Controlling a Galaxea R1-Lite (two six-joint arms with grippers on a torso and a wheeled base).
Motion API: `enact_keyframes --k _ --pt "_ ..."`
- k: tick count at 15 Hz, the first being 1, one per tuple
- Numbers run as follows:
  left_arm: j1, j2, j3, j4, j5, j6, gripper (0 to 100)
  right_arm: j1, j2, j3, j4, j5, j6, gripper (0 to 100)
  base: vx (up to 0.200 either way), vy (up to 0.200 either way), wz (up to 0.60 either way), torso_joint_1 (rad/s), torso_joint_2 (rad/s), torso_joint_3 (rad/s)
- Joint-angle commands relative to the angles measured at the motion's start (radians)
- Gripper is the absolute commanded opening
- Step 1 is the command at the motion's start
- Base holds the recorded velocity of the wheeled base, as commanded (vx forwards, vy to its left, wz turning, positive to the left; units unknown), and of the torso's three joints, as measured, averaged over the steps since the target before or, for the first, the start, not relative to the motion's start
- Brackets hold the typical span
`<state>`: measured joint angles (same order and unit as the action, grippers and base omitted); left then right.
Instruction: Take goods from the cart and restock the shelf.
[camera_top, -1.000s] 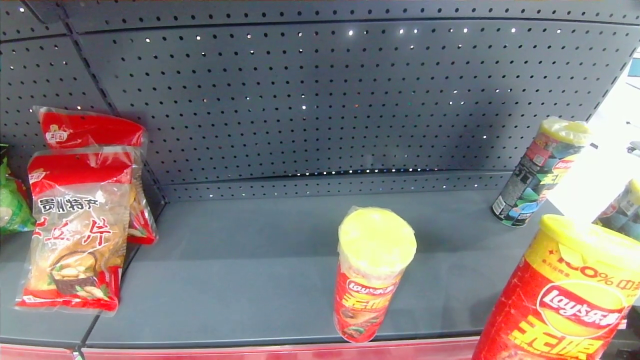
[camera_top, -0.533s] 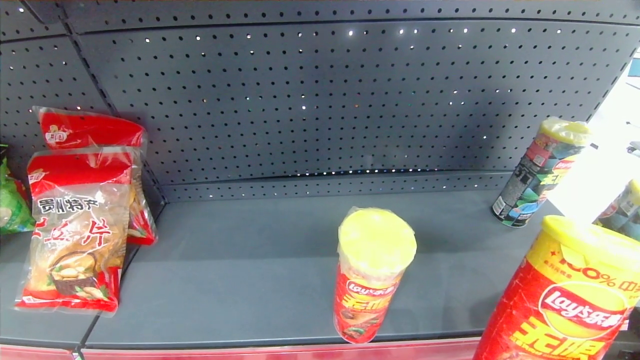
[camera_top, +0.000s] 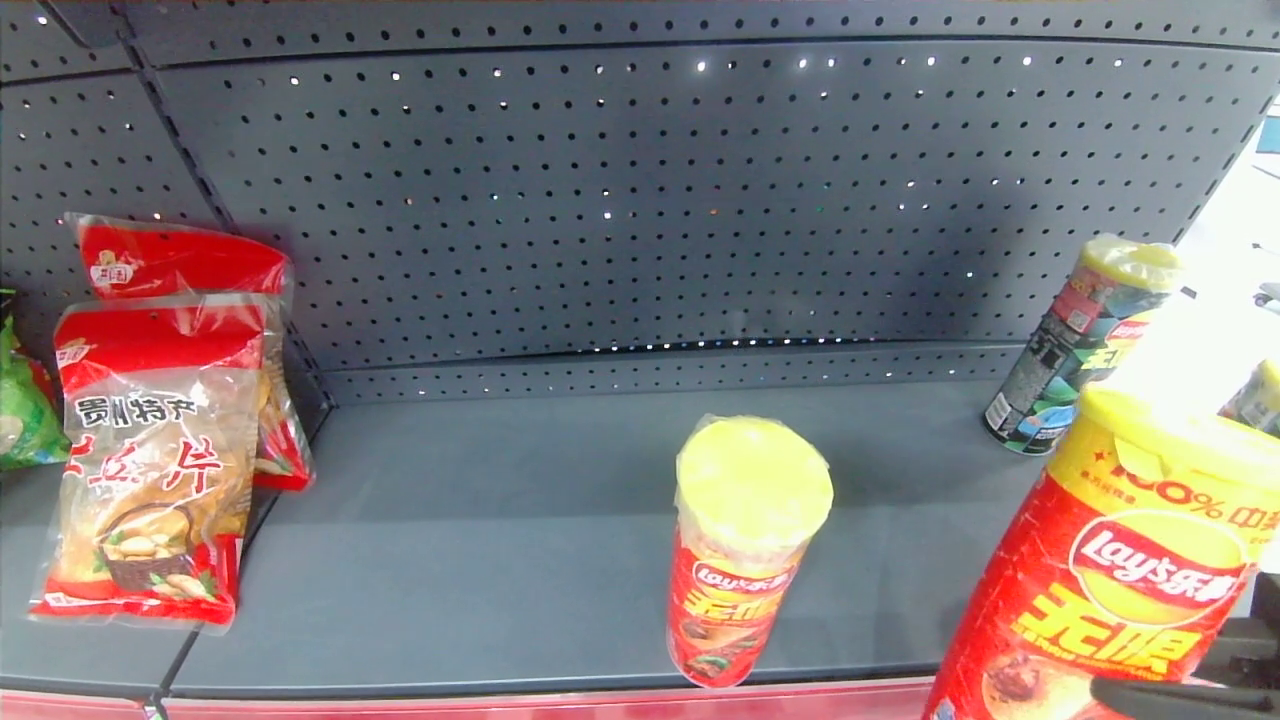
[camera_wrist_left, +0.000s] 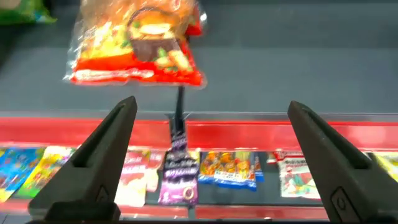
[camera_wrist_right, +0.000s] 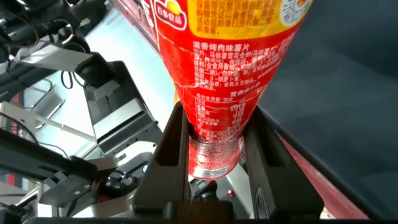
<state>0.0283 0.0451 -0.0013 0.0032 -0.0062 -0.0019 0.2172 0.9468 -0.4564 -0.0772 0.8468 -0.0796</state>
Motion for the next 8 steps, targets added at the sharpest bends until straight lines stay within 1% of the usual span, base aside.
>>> enact_keyframes --k 1,5,8 --pt "-0.025 -0.045 0.0 0.0 0.002 -0.003 100 0.001 0.04 -0.042 0.002 0.0 0.0 0 0.0 0.0 0.0 0.0 0.0 0.0" --pt "-0.027 -0.045 0.0 0.0 0.002 -0.003 100 0.007 0.098 -0.085 0.001 0.001 0.001 0 0.0 0.0 0.0 0.0 0.0 0.0" --pt "-0.027 -0.045 0.0 0.0 0.002 -0.003 100 0.03 0.208 -0.143 -0.007 -0.012 -0.005 0 0.0 0.0 0.0 0.0 0.0 0.0"
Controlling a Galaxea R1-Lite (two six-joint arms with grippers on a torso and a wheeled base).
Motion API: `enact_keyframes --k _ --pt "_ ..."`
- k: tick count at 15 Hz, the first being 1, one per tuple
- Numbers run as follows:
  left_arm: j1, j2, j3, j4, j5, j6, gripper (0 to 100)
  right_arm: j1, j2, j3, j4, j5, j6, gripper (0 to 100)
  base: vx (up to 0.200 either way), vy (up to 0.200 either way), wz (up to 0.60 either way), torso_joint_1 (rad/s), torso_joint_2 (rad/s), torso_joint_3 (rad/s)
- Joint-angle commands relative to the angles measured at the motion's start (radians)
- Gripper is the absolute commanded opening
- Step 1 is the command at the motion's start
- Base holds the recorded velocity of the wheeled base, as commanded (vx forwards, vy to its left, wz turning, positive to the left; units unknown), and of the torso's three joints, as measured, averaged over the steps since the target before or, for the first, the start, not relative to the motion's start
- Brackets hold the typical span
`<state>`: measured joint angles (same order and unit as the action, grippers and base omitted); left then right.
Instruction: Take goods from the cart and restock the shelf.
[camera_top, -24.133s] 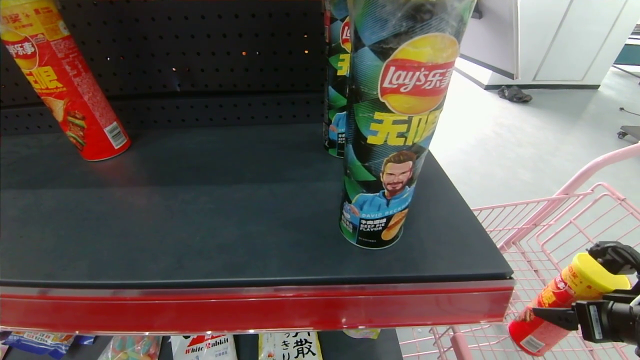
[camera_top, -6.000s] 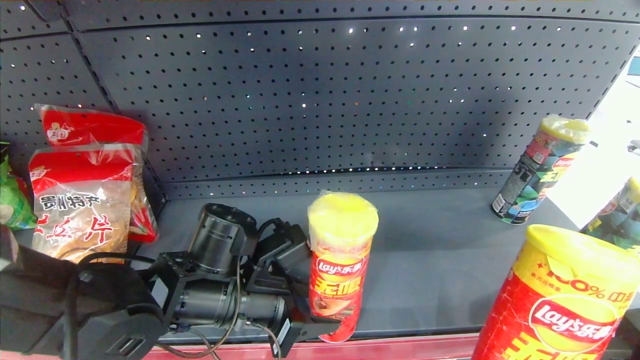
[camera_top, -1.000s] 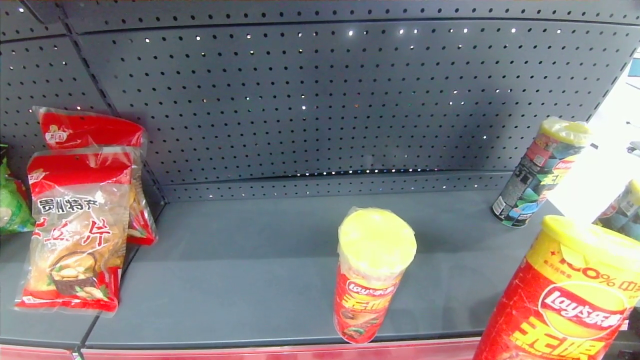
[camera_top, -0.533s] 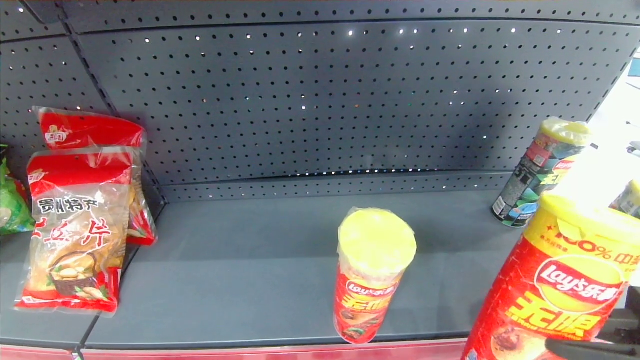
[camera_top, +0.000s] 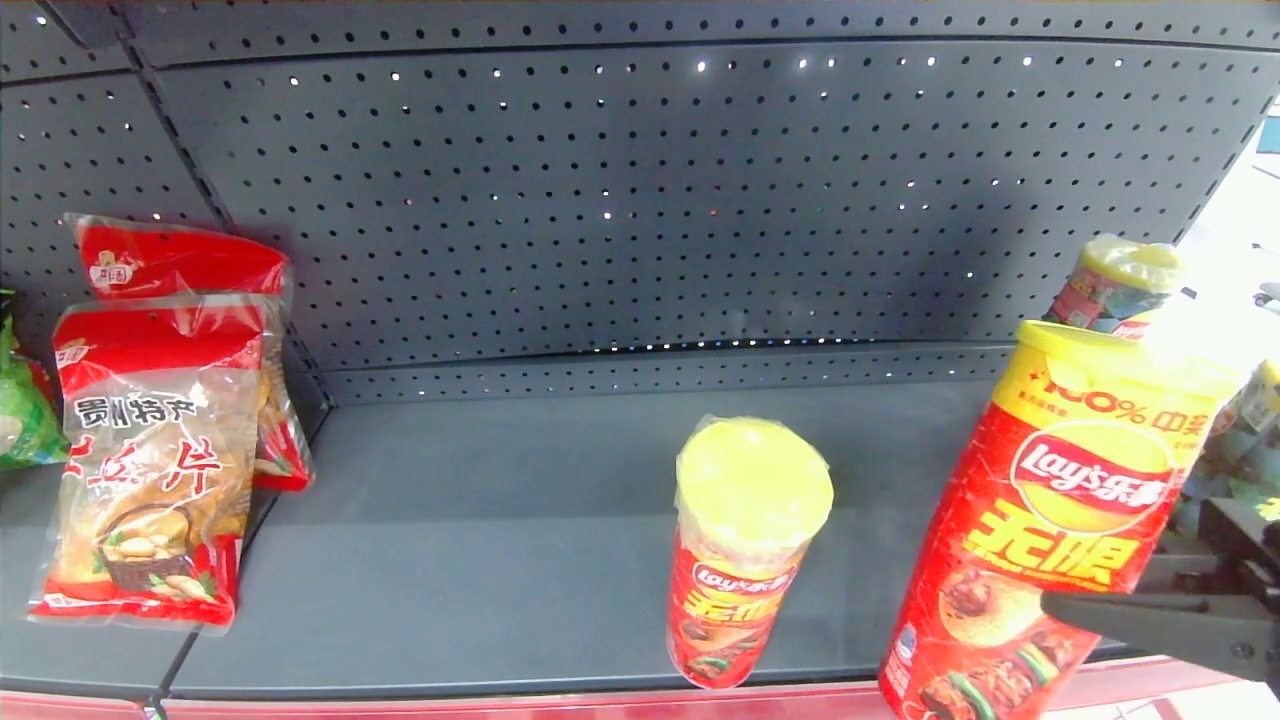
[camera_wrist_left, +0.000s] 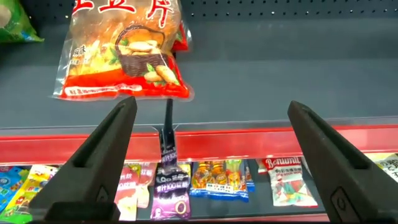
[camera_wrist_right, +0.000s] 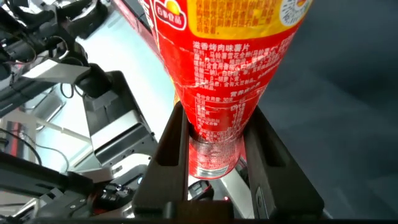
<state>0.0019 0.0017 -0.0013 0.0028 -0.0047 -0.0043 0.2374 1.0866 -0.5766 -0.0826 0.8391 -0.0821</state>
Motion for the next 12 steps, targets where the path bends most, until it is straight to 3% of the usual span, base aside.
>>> enact_keyframes --k 1,5,12 --pt "0.0 -0.002 0.0 0.0 0.0 0.0 100 0.01 0.136 -0.023 -0.048 -0.022 -0.031 0 0.0 0.0 0.0 0.0 0.0 0.0" --pt "0.001 -0.002 0.0 0.0 0.0 0.0 100 -0.024 0.355 -0.035 -0.252 -0.038 -0.122 0 0.0 0.0 0.0 0.0 0.0 0.0" --pt "0.0 -0.002 0.0 0.0 0.0 0.0 100 -0.044 0.618 -0.262 -0.342 -0.028 -0.146 0 0.0 0.0 0.0 0.0 0.0 0.0"
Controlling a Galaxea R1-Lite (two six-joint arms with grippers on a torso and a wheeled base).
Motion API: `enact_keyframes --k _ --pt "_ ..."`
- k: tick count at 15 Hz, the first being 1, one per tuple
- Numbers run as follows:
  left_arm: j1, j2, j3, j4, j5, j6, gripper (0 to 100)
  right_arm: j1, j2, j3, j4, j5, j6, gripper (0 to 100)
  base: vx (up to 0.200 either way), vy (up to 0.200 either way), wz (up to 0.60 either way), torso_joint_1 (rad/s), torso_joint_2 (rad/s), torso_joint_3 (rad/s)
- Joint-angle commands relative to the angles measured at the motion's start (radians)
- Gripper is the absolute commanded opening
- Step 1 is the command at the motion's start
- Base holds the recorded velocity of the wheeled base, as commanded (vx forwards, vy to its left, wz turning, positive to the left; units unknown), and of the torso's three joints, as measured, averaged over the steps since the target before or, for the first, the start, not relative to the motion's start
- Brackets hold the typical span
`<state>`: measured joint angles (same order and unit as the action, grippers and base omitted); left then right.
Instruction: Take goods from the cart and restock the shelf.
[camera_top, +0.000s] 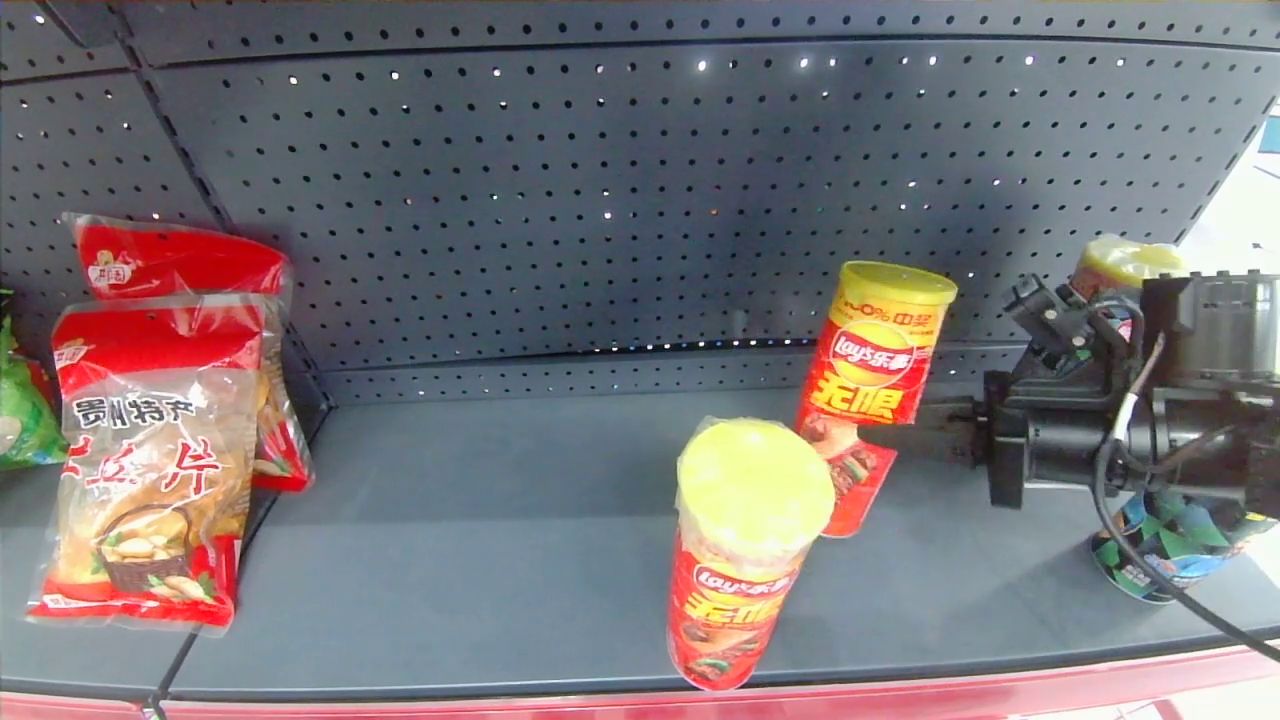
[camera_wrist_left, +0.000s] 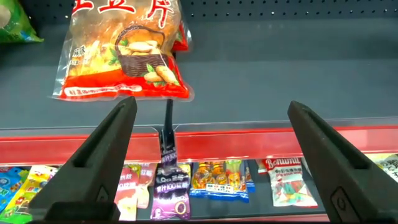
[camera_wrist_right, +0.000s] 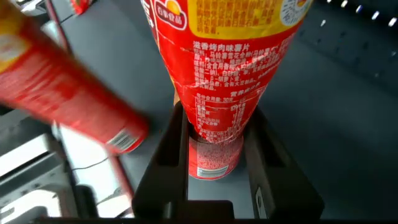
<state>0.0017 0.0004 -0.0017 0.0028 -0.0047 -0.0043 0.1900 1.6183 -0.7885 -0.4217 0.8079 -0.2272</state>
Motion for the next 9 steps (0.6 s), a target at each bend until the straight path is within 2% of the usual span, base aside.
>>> enact_keyframes --k 1,4,9 --pt "0.0 0.0 0.0 0.0 0.0 0.0 100 0.019 0.112 -0.084 -0.003 0.007 -0.003 0 0.0 0.0 0.0 0.0 0.0 0.0" --pt "0.0 0.0 0.0 0.0 0.0 0.0 100 0.059 0.181 -0.186 -0.005 0.054 -0.061 0 0.0 0.0 0.0 0.0 0.0 0.0" --pt "0.0 0.0 0.0 0.0 0.0 0.0 100 0.147 0.192 -0.204 -0.003 0.091 -0.067 0 0.0 0.0 0.0 0.0 0.0 0.0"
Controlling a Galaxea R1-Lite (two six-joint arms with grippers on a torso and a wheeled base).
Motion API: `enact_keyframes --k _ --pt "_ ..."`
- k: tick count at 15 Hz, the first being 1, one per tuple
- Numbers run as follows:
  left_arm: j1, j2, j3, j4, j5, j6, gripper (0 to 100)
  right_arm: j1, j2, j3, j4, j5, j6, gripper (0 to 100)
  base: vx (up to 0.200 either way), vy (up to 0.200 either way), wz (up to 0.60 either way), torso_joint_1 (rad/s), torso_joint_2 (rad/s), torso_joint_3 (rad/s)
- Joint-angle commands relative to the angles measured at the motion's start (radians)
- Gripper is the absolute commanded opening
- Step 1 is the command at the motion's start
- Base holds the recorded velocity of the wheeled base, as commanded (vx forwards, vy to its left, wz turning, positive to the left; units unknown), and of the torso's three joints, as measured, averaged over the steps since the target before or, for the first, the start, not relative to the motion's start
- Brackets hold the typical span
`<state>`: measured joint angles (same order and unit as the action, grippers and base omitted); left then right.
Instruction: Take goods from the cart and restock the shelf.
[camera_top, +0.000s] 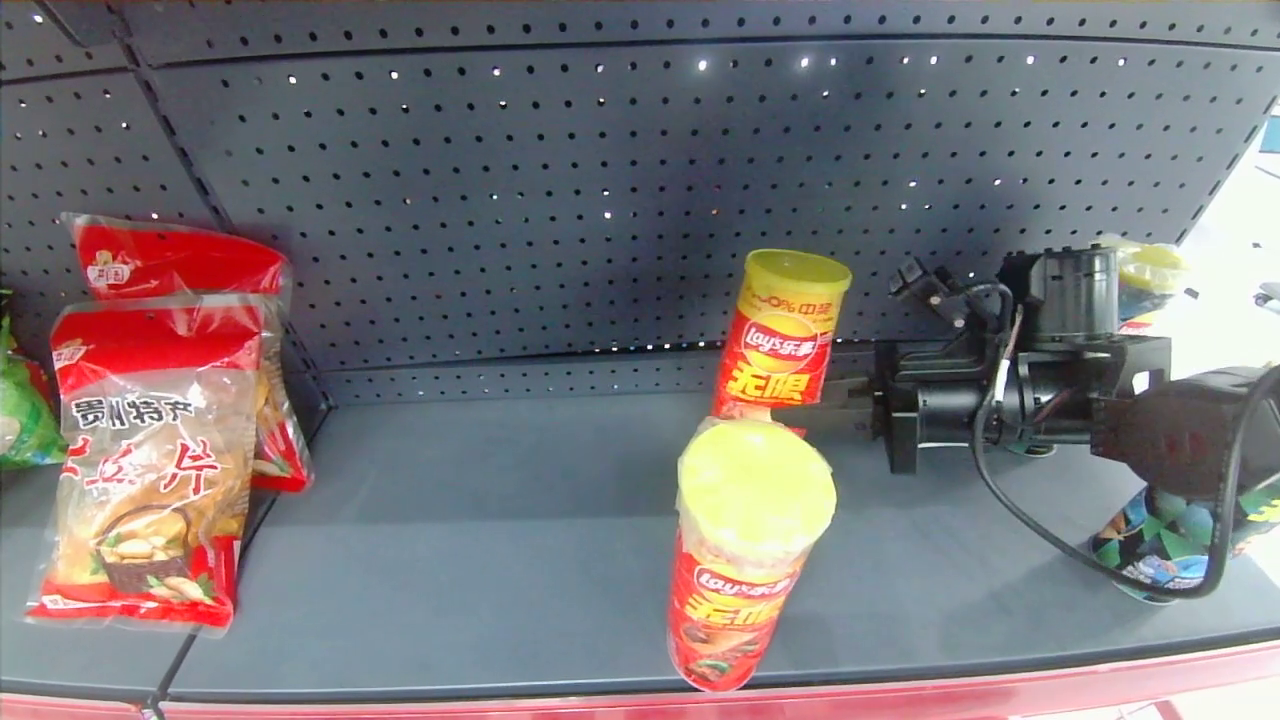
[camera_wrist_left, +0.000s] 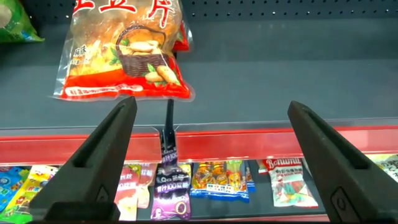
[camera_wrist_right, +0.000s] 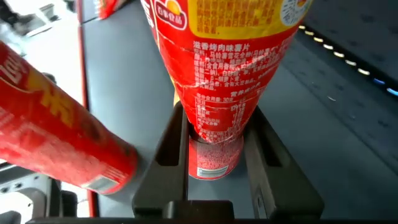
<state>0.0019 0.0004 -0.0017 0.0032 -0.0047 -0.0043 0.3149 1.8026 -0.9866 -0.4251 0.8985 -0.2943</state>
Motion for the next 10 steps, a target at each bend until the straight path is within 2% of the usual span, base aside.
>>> enact_keyframes --k 1,10 --pt "0.0 0.0 0.0 0.0 0.0 0.0 100 0.036 0.012 -0.009 0.0 0.0 0.001 0 0.0 0.0 0.0 0.0 0.0 0.0" --pt "0.001 0.0 0.0 0.0 0.0 0.0 100 0.003 0.081 -0.038 -0.046 0.016 -0.002 0 0.0 0.0 0.0 0.0 0.0 0.0"
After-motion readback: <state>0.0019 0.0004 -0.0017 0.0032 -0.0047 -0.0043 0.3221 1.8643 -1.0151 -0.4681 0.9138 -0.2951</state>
